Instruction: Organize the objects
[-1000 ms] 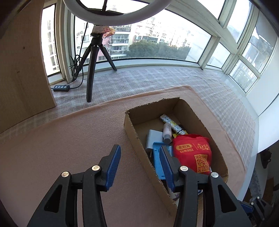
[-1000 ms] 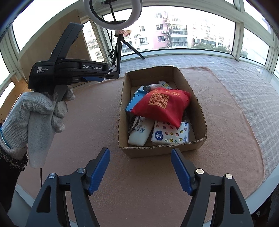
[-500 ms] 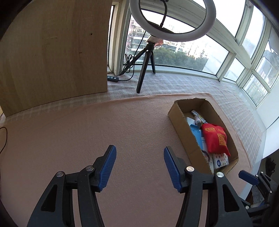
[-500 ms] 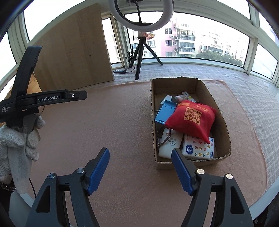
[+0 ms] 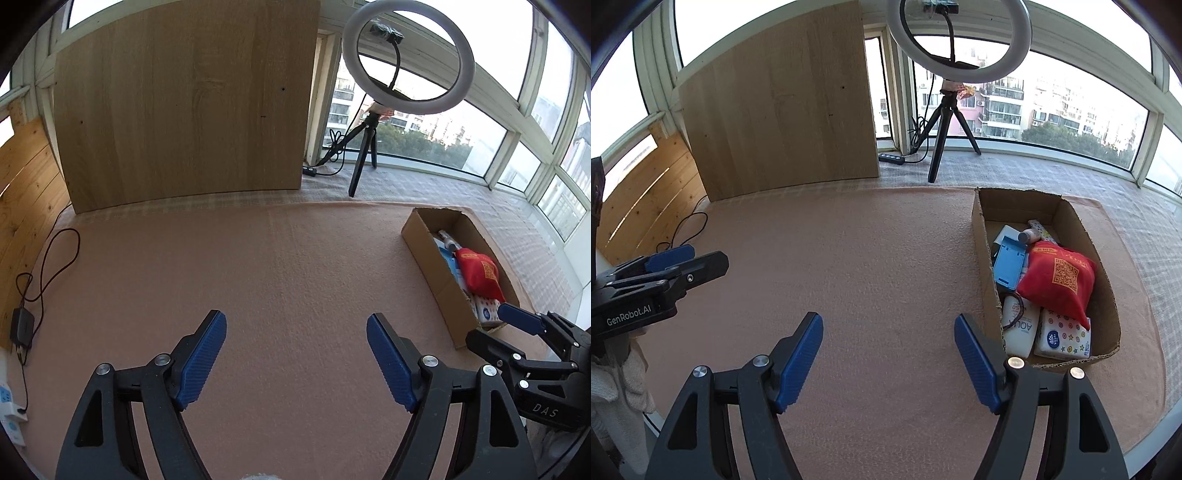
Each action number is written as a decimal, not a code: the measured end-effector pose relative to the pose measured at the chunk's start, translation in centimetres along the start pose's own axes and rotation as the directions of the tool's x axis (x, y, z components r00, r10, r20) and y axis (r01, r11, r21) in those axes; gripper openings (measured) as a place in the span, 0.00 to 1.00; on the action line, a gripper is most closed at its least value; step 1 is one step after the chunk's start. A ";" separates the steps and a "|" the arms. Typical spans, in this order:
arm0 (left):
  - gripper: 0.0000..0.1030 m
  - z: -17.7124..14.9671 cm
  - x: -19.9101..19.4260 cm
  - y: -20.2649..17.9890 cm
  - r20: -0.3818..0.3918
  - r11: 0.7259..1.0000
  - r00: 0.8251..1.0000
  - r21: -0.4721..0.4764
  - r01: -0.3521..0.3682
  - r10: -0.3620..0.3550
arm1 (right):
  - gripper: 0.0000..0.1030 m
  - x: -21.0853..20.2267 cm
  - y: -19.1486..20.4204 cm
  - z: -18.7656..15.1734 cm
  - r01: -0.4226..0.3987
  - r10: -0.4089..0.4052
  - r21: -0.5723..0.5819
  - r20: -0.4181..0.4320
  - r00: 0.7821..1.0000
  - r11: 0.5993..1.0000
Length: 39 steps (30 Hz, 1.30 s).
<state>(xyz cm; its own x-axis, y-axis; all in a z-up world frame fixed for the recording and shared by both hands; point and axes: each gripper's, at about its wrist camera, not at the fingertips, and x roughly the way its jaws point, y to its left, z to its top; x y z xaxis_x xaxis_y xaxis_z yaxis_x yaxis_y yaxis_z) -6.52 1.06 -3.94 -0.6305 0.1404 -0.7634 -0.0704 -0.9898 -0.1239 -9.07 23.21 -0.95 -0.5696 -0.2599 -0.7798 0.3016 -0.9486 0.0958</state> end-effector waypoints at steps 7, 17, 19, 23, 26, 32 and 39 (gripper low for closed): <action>0.81 -3.0 -1.4 2.4 -0.014 0.998 0.999 -0.053 -0.036 0.035 | 0.68 0.4 2.2 -0.2 0.012 -0.012 -0.022 0.012 1.000 1.000; 0.81 -4.8 -1.9 4.1 -0.036 0.995 0.997 -0.074 -0.072 0.070 | 0.68 0.9 4.1 -1.3 0.020 -0.020 -0.035 0.003 1.000 0.999; 0.81 -4.9 -2.0 4.1 -0.036 0.995 0.997 -0.075 -0.067 0.065 | 0.68 0.8 4.2 -1.4 0.021 -0.021 -0.029 0.003 1.000 0.999; 0.81 -5.1 -2.1 3.7 -0.037 0.996 0.998 -0.067 -0.062 0.059 | 0.68 0.7 4.1 -1.5 0.028 -0.028 -0.026 0.003 1.000 0.999; 0.81 -5.0 -2.1 3.4 -0.033 0.996 0.998 -0.063 -0.063 0.061 | 0.68 0.5 3.9 -1.5 0.033 -0.033 -0.021 0.006 0.999 0.999; 0.81 -4.9 -2.2 2.9 -0.031 0.996 0.997 -0.057 -0.065 0.064 | 0.68 0.5 3.7 -1.6 0.030 -0.030 -0.016 -0.001 1.000 0.999; 0.81 -4.9 -2.1 2.6 -0.030 0.997 0.998 -0.054 -0.061 0.059 | 0.68 0.5 3.5 -1.7 0.032 -0.032 -0.014 -0.001 0.999 0.999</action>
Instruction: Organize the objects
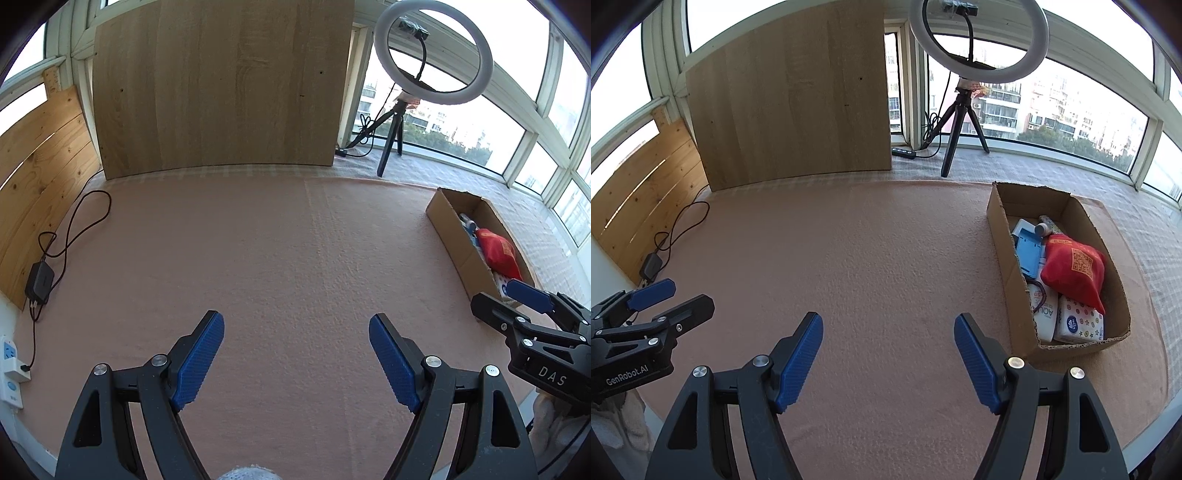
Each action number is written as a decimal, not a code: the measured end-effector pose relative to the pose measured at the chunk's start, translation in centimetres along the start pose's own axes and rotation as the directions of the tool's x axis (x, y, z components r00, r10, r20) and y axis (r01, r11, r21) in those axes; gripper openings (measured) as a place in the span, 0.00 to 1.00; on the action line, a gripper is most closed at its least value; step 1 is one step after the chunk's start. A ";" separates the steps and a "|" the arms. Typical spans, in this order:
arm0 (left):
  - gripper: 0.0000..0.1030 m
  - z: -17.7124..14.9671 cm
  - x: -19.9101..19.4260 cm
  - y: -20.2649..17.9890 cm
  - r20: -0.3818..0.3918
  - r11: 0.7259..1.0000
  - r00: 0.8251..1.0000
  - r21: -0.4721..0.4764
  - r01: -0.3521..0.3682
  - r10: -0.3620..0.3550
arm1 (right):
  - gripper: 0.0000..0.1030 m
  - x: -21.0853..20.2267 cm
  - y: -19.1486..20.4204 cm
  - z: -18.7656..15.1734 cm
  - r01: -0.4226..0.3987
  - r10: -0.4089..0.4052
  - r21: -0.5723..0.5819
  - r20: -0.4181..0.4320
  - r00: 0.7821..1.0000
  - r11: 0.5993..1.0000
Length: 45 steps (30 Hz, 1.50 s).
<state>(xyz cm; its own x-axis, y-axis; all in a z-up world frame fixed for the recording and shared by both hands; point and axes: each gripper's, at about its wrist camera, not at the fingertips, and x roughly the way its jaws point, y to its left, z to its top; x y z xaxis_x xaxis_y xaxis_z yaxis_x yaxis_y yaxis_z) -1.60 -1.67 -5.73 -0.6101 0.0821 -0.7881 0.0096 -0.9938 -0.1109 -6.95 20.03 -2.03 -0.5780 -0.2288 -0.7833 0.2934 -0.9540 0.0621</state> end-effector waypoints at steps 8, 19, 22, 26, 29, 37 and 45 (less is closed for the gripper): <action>0.81 0.0 0.2 -0.3 -0.005 1.000 1.000 0.004 0.008 -0.008 | 0.68 0.1 -0.4 -0.1 0.001 -0.001 0.006 -0.008 1.000 1.000; 0.81 0.1 0.1 -0.3 -0.003 1.000 1.000 0.002 0.006 -0.006 | 0.68 0.2 -0.5 -0.1 0.004 -0.004 0.012 -0.011 1.000 1.000; 0.81 0.1 0.0 -0.3 0.000 1.000 1.000 0.003 0.003 -0.003 | 0.68 0.3 -0.4 -0.1 0.005 -0.005 0.011 -0.014 1.000 1.000; 0.81 0.1 0.0 -0.2 0.001 1.000 1.000 0.001 0.003 -0.003 | 0.68 0.3 -0.4 -0.2 0.003 -0.003 0.012 -0.016 1.000 1.000; 0.81 0.1 0.0 -0.2 0.001 1.000 1.000 0.003 0.003 -0.004 | 0.68 0.2 -0.4 -0.2 0.005 -0.005 0.013 -0.013 1.000 1.000; 0.81 0.1 -0.1 -0.1 0.000 1.000 1.000 0.005 0.005 -0.005 | 0.68 0.1 -0.3 -0.2 0.004 -0.004 0.015 -0.011 1.000 1.000; 0.81 0.0 -0.1 -0.1 0.001 1.000 1.000 0.003 0.001 -0.001 | 0.68 0.1 -0.3 -0.2 0.003 -0.003 0.014 -0.012 1.000 1.000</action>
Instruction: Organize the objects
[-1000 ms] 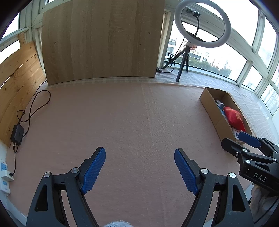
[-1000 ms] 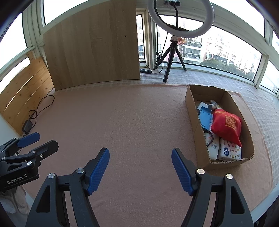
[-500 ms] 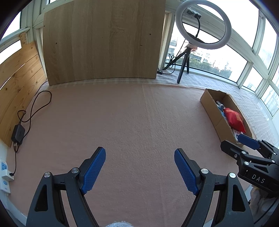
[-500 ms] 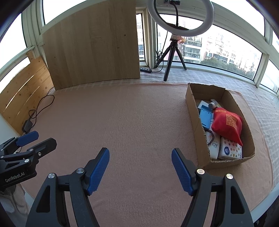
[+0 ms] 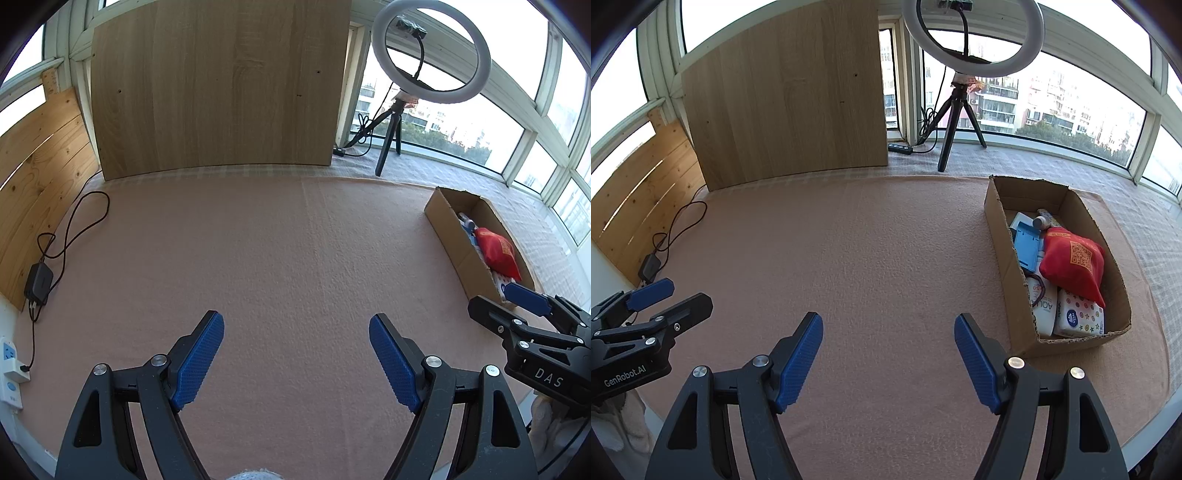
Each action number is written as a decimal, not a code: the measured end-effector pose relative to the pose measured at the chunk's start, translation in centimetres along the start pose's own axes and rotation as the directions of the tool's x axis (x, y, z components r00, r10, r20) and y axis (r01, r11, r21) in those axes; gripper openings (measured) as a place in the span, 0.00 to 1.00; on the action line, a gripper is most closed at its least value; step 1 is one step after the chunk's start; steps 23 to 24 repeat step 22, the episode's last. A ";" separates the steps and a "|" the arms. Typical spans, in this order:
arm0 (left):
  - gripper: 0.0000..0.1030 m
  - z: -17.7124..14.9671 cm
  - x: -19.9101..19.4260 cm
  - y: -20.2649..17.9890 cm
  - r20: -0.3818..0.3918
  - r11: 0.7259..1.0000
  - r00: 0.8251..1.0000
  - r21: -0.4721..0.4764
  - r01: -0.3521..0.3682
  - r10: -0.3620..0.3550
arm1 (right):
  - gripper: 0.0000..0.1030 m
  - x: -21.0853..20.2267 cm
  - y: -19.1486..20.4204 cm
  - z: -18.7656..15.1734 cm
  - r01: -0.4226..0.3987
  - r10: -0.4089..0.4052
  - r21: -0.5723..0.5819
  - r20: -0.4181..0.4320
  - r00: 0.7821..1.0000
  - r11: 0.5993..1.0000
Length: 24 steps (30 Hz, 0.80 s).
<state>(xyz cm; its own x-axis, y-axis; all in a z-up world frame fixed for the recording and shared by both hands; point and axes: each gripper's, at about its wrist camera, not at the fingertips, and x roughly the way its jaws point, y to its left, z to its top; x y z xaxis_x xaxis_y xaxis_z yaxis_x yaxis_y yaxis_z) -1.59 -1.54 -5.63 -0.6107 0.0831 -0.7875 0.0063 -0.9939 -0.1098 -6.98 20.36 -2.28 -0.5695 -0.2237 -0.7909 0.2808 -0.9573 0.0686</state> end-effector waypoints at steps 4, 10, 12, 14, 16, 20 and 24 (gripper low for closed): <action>0.81 0.0 0.0 0.1 0.000 1.000 1.000 0.001 0.001 -0.001 | 0.68 0.0 0.2 -0.1 -0.001 0.001 -0.002 -0.003 1.000 1.000; 0.81 -0.1 0.0 0.2 -0.001 1.000 1.000 -0.003 0.001 -0.001 | 0.68 0.1 0.4 -0.1 -0.001 0.001 -0.003 -0.008 1.000 1.000; 0.81 -0.1 0.0 0.3 -0.002 1.000 1.000 -0.007 -0.002 0.002 | 0.68 0.1 0.4 -0.1 -0.001 0.001 -0.002 -0.007 1.000 1.000; 0.81 -0.1 0.0 0.3 -0.001 1.000 1.000 -0.009 -0.003 0.003 | 0.68 0.1 0.4 -0.1 -0.001 0.001 -0.002 -0.008 1.000 1.000; 0.81 -0.1 0.0 0.3 0.004 1.000 1.000 -0.007 -0.004 0.004 | 0.68 0.2 0.4 -0.1 -0.001 0.001 -0.002 -0.009 1.000 1.000; 0.81 -0.1 0.1 0.1 0.011 1.000 1.000 0.003 -0.002 0.002 | 0.68 0.3 0.4 -0.2 -0.002 0.002 -0.002 -0.013 1.000 1.000; 0.81 -0.1 0.4 0.1 0.008 1.000 1.000 0.003 -0.008 0.008 | 0.68 0.5 0.4 -0.2 -0.001 0.001 -0.001 -0.017 1.000 1.000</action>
